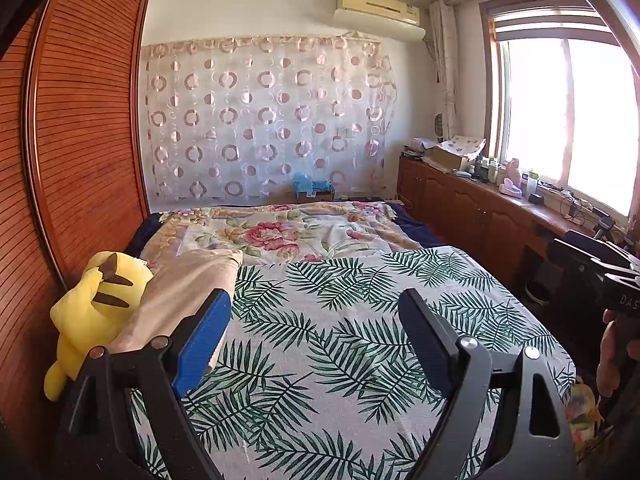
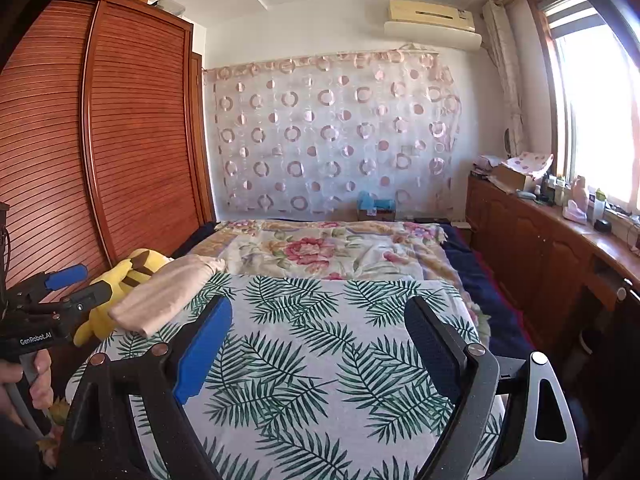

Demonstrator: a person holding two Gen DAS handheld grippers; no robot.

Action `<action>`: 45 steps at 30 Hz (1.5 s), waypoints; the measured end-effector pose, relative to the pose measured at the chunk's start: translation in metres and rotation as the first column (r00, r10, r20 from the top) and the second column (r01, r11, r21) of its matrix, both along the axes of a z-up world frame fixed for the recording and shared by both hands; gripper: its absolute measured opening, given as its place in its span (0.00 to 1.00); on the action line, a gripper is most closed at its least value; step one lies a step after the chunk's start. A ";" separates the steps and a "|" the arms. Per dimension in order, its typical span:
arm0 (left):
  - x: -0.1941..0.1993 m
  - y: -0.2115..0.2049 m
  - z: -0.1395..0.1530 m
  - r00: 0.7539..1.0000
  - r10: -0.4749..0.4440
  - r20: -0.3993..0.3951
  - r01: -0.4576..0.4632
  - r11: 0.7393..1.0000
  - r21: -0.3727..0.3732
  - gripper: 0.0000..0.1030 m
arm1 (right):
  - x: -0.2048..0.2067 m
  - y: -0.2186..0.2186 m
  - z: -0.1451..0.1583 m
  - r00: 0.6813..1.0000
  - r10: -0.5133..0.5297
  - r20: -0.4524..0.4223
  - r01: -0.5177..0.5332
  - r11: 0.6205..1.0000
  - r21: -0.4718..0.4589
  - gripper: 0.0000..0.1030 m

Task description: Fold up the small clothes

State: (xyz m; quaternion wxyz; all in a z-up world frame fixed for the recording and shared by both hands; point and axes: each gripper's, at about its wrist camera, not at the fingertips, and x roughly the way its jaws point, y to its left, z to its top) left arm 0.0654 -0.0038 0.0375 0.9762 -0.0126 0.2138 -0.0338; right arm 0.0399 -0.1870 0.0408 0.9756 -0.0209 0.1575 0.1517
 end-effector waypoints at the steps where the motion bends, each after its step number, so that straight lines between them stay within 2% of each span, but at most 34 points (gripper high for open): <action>1: 0.000 0.000 0.000 1.000 0.000 0.000 0.000 1.000 0.000 0.84 | 0.000 -0.001 0.001 1.000 -0.001 0.000 0.001 1.000 -0.001 0.86; 45: -0.004 0.000 0.008 1.000 0.010 0.009 -0.010 1.000 -0.005 0.84 | -0.005 -0.015 0.007 1.000 -0.010 0.011 0.010 1.000 0.002 0.86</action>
